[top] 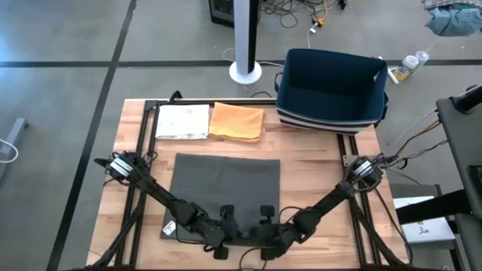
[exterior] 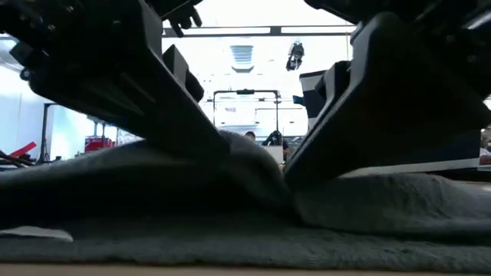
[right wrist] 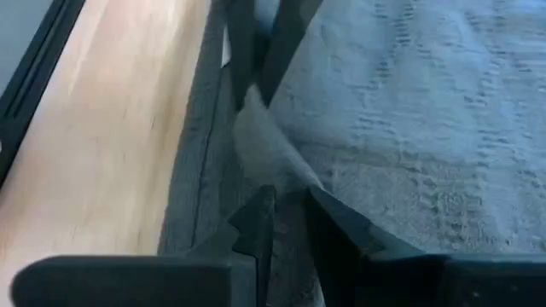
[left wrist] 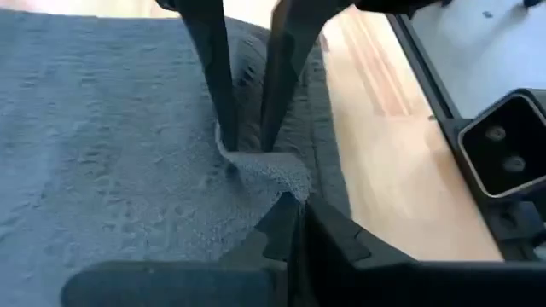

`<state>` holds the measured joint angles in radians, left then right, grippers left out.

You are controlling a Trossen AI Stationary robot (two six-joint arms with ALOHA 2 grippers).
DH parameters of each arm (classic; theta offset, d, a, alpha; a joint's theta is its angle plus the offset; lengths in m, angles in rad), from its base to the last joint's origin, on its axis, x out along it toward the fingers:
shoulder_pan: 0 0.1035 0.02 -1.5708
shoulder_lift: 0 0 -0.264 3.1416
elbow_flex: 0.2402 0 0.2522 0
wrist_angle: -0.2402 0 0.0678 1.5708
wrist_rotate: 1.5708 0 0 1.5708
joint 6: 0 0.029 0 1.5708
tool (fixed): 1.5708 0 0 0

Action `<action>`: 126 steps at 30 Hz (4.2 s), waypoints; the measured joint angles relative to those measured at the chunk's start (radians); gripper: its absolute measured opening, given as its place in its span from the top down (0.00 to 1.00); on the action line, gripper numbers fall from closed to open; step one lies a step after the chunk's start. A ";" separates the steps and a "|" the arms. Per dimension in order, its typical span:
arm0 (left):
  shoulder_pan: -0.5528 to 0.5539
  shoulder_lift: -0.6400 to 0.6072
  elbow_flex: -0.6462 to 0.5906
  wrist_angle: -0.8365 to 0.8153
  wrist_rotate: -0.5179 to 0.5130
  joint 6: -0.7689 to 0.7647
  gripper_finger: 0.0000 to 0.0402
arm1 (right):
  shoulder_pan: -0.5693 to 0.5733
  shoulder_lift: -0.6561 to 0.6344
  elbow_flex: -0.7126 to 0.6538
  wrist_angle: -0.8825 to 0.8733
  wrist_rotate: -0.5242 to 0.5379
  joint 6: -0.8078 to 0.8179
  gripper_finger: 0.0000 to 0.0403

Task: Fold towel
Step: Fold the black towel

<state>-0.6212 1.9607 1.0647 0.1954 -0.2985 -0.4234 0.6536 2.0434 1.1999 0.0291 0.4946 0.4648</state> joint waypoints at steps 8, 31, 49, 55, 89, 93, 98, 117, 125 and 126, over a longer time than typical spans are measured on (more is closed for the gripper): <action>0.000 0.007 0.006 -0.077 0.072 -0.058 0.99 | 0.000 -0.028 0.021 0.000 -0.005 -0.011 0.85; 0.002 -0.067 0.005 -0.262 0.247 -0.138 0.45 | -0.079 -0.027 0.009 -0.281 -0.098 0.113 0.60; 0.086 -0.118 -0.191 -0.117 -0.014 -0.208 0.44 | -0.192 -0.256 -0.102 -0.240 -0.059 -0.242 0.62; 0.081 -0.144 -0.203 -0.139 0.035 -0.146 0.41 | -0.113 -0.142 -0.195 0.116 -0.111 -0.149 0.64; 0.028 -0.044 -0.200 0.101 0.204 -0.207 0.51 | -0.038 -0.217 -0.312 -0.184 -0.044 0.230 0.64; 0.013 -0.116 -0.209 -0.008 0.223 -0.213 0.53 | -0.041 -0.223 -0.335 -0.180 -0.036 0.246 0.65; -0.010 -0.217 -0.212 -0.125 0.223 -0.222 0.56 | -0.044 -0.237 -0.341 -0.207 -0.023 0.220 0.65; -0.177 -0.179 -0.204 -0.269 0.138 -0.430 0.65 | -0.058 -0.290 -0.381 -0.213 0.026 0.199 0.67; -0.216 -0.276 -0.210 -0.379 0.158 -0.488 0.67 | -0.063 -0.292 -0.417 -0.207 0.049 0.253 0.68; -0.224 -0.275 -0.210 -0.380 0.155 -0.498 0.67 | -0.063 -0.292 -0.417 -0.207 0.048 0.253 0.67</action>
<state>-0.8454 1.6855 0.8543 -0.1841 -0.1435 -0.9217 0.5902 1.7515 0.7828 -0.1774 0.5424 0.7177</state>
